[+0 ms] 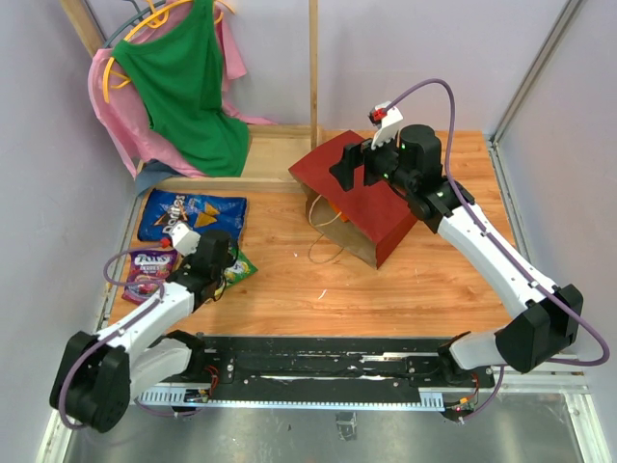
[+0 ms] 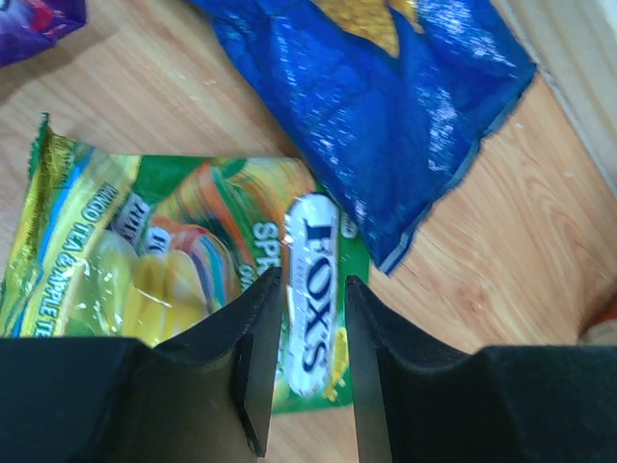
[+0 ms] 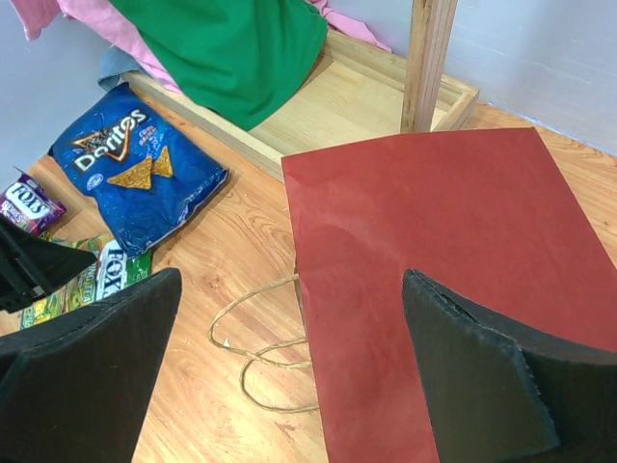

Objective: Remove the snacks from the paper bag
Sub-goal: Adjust the snack at the center of the board.

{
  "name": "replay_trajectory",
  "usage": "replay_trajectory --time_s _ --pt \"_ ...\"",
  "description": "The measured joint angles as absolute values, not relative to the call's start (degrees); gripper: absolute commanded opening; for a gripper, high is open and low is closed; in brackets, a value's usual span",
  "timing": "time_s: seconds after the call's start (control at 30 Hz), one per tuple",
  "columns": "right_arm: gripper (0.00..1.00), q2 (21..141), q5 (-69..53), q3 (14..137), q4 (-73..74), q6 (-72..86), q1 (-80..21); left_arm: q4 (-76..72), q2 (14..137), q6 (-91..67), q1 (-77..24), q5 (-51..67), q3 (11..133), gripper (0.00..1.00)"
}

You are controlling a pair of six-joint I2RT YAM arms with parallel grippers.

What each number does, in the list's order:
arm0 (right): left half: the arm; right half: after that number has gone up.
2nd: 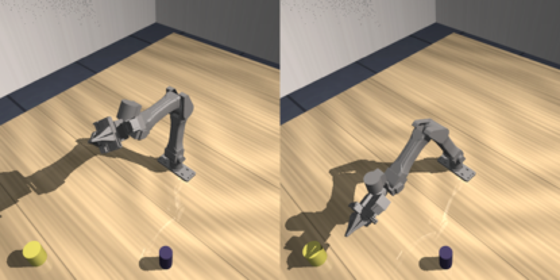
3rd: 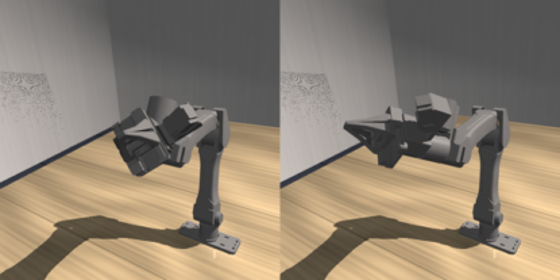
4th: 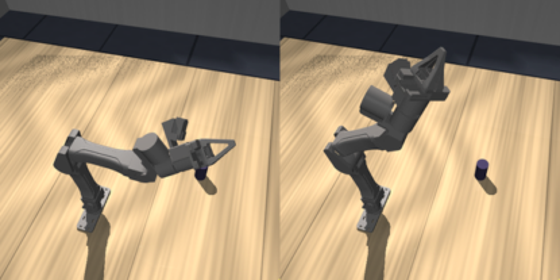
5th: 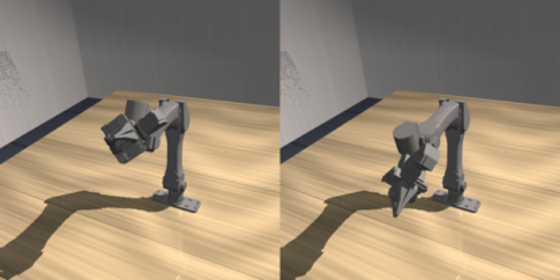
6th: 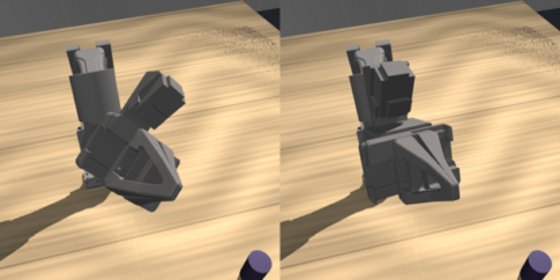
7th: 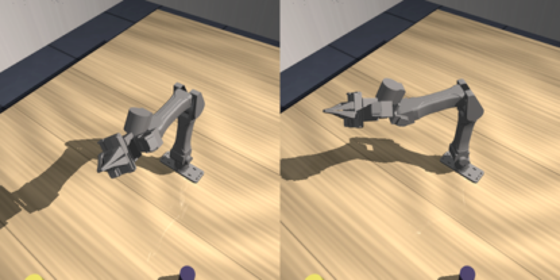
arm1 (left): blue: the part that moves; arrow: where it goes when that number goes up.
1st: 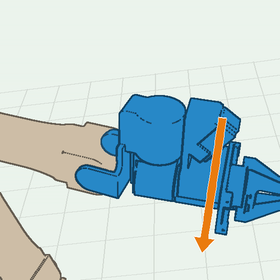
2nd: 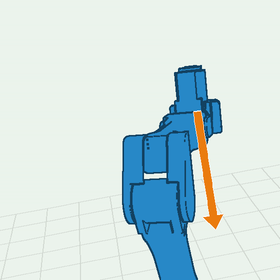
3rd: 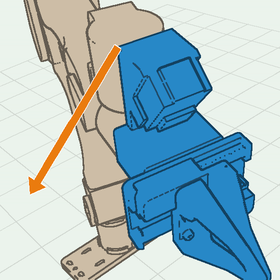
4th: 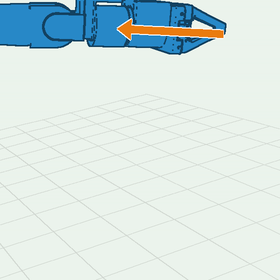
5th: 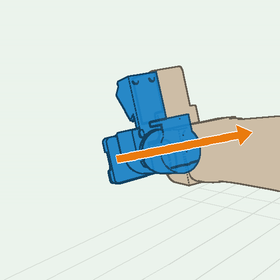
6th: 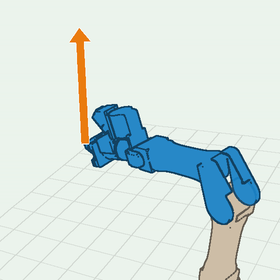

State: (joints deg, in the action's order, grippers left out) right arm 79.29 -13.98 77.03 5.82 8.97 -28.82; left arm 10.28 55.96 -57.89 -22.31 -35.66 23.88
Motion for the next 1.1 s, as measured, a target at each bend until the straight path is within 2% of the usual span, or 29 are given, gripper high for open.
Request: replay_trajectory --time_s 0.27,0.47,0.57,0.9,1.1 --pt "0.99 79.3 -13.9 77.0 5.8 8.5 -28.8 3.1 62.6 -62.8 -13.9 -29.8 19.8 0.34" --pt "0.99 79.3 -13.9 77.0 5.8 8.4 -28.8 3.7 62.8 -69.8 -12.5 -28.5 19.7 0.43" --pt "0.99 79.3 -13.9 77.0 5.8 8.4 -28.8 6.1 62.8 -74.0 -12.4 -28.9 20.4 0.44" --pt "0.99 79.3 -13.9 77.0 5.8 8.4 -28.8 12.3 65.4 -86.3 -10.7 -28.6 22.7 0.41" --pt "0.99 79.3 -13.9 77.0 5.8 8.3 -28.8 14.4 62.0 -93.2 -10.5 -28.8 21.0 0.39"
